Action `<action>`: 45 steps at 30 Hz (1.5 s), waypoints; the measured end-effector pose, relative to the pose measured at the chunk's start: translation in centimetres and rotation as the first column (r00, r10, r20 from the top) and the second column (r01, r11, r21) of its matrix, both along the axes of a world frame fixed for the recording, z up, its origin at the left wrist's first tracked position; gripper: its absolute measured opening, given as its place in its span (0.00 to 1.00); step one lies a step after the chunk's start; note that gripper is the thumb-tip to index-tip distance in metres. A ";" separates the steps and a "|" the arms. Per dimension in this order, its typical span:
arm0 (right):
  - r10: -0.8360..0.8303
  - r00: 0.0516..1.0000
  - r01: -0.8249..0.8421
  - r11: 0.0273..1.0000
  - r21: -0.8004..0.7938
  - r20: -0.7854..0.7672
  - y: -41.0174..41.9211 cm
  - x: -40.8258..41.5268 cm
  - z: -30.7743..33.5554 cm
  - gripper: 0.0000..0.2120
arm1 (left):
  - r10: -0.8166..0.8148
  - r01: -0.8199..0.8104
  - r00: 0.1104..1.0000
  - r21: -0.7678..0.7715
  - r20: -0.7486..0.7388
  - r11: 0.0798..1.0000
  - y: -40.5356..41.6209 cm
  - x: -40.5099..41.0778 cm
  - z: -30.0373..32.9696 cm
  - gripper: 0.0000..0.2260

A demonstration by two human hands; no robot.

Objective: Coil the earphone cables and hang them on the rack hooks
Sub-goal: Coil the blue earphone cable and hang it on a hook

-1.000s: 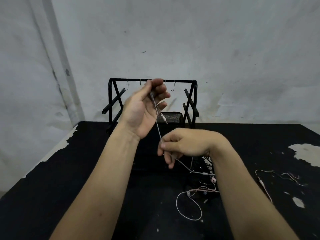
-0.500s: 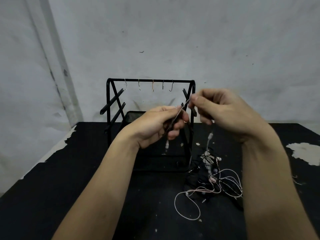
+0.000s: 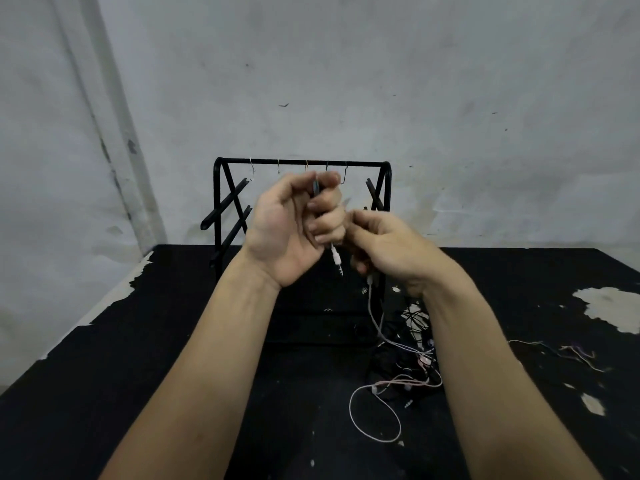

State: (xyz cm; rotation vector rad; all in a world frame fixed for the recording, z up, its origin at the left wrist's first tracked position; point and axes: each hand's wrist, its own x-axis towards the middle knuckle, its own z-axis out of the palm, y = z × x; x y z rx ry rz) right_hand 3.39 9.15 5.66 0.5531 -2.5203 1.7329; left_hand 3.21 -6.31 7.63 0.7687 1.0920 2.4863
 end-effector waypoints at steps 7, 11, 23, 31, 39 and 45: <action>0.312 0.910 -0.393 0.860 0.326 0.273 -0.6 1.1 -0.7 0.12 | 0.232 -0.232 0.973 -0.014 -0.009 0.973 -0.1 -0.7 -0.1 0.10; 0.345 0.875 -0.462 0.803 0.375 0.339 0.4 2.2 0.6 0.14 | 0.343 -0.347 0.938 -0.144 -0.053 0.927 0.1 -0.9 -0.5 0.11; 0.177 0.980 -0.140 0.940 0.310 -0.095 4.6 5.2 4.8 0.12 | 0.022 -0.176 0.971 -0.648 -0.238 0.741 1.3 0.5 -1.6 0.18; -0.097 0.971 0.090 0.995 -0.042 -0.217 4.0 2.4 3.5 0.11 | -0.152 0.061 0.982 -0.580 -0.109 0.812 1.2 1.2 -1.4 0.22; -0.012 0.998 0.006 0.995 -0.096 -0.058 1.1 0.1 0.7 0.11 | -0.197 0.186 0.979 -0.144 -0.061 0.972 0.2 0.4 -0.5 0.12; 0.152 0.984 -0.164 0.976 0.141 0.091 0.1 0.6 -0.1 0.12 | -0.032 0.031 0.999 -0.027 -0.030 0.999 -0.3 -0.3 -0.3 0.11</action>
